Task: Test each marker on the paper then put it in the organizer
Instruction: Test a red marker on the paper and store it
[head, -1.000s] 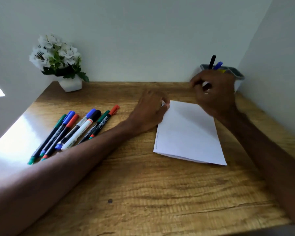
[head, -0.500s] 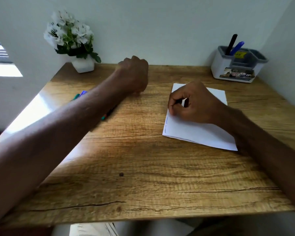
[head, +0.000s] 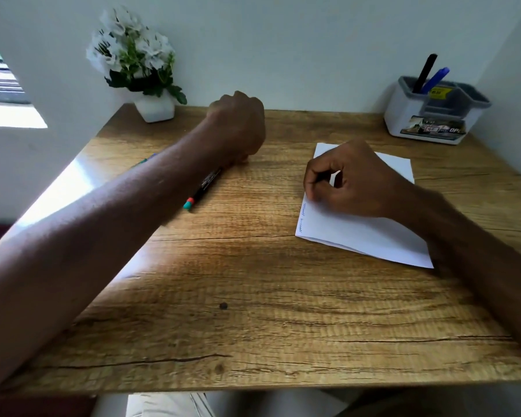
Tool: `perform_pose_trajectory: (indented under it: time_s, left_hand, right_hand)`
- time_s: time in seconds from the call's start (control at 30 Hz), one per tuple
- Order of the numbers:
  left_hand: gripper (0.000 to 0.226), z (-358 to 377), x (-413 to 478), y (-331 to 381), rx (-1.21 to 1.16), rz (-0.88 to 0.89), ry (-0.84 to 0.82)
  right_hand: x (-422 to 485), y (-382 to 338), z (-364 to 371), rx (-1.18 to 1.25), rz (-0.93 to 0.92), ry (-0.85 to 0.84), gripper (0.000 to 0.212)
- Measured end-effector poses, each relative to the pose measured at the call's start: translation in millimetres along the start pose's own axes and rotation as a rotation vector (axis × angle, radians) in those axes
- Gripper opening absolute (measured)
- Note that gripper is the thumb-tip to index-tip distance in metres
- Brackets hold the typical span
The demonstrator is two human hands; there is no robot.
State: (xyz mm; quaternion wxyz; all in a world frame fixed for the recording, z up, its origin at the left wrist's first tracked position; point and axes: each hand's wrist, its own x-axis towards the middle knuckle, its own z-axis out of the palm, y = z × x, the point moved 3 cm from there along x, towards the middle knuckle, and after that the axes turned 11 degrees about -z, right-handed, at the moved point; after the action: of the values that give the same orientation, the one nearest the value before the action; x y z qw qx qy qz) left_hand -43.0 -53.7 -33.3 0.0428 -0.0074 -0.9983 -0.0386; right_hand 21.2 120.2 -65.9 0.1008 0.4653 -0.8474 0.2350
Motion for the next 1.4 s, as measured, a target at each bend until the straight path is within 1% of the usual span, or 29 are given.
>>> perform_pose_trajectory:
  time_s: [0.17,0.27,0.33,0.4,0.43,0.5,0.63,0.73,0.8,0.83,0.9,0.97,1.0,1.03,1.13,1.23,1.3,1.4]
  left_hand:
    - [0.034,2.9,3.7,1.7,-0.018,0.016,0.02]
    - [0.027,1.5,5.8,1.7,-0.067,0.03,-0.035]
    - [0.026,0.8,12.0,-0.3,-0.121,0.024,-0.11]
    - [0.015,-3.8,18.2,-0.8,-0.183,0.044,-0.205]
    - [0.013,-7.5,19.6,-0.9,-0.223,0.064,-0.266]
    - [0.018,-17.4,21.3,-2.1,-0.314,0.093,-0.367]
    - [0.019,-26.6,23.3,-11.4,-0.618,0.113,-0.587]
    - [0.024,-23.7,25.0,-10.1,-0.819,0.14,-0.693]
    - [0.023,-21.6,24.3,-3.6,-0.945,0.148,-0.696]
    - [0.022,-19.9,23.7,0.6,-1.011,0.149,-0.696]
    - [0.023,-15.4,21.0,9.6,-1.126,0.154,-0.7]
    - [0.023,-11.0,18.7,17.2,-1.205,0.162,-0.683]
    - [0.021,-9.6,17.7,20.2,-1.228,0.169,-0.661]
    - [0.02,-9.2,16.3,22.3,-1.234,0.185,-0.631]
    - [0.021,-12.4,14.6,22.4,-1.125,0.259,-0.508]
    - [0.021,-14.8,13.8,20.6,-0.978,0.31,-0.478]
    - [0.02,-15.8,14.4,20.9,-0.908,0.345,-0.461]
    - [0.02,-17.3,16.5,21.7,-0.847,0.417,-0.425]
  right_hand:
    - [-0.4,-0.3,0.6,0.004,-0.002,0.007,0.027]
    - [-0.2,0.5,0.8,0.0,0.005,-0.001,0.027]
    - [-0.3,0.7,1.0,0.007,0.015,-0.001,0.027]
    - [-0.3,1.1,1.2,0.034,0.03,0.012,0.03]
    - [-0.3,1.6,1.4,0.054,0.042,0.024,0.032]
    - [-0.8,4.8,2.1,0.096,0.083,0.045,0.034]
    - [-5.7,16.9,1.6,0.233,0.212,0.113,0.031]
    - [-7.6,18.6,-2.1,0.371,0.276,0.216,0.025]
    - [-6.4,17.3,-6.3,0.528,0.334,0.294,0.02]
    - [-5.3,16.6,-8.2,0.614,0.375,0.314,0.021]
    - [-4.5,16.2,-11.2,0.784,0.455,0.308,0.035]
    - [-6.4,17.4,-14.8,0.828,0.494,0.264,0.05]
    - [-7.9,18.6,-16.6,0.805,0.493,0.26,0.049]
    - [-9.8,20.2,-18.4,0.775,0.483,0.27,0.043]
    - [-15.2,27.4,-22.7,0.679,0.459,0.311,0.027]
    - [-16.3,29.6,-26.4,0.474,0.448,0.326,0.022]
    - [-15.1,26.2,-30.0,0.326,0.404,0.335,0.02]
    - [-12.8,24.3,-31.8,0.223,0.343,0.346,0.021]
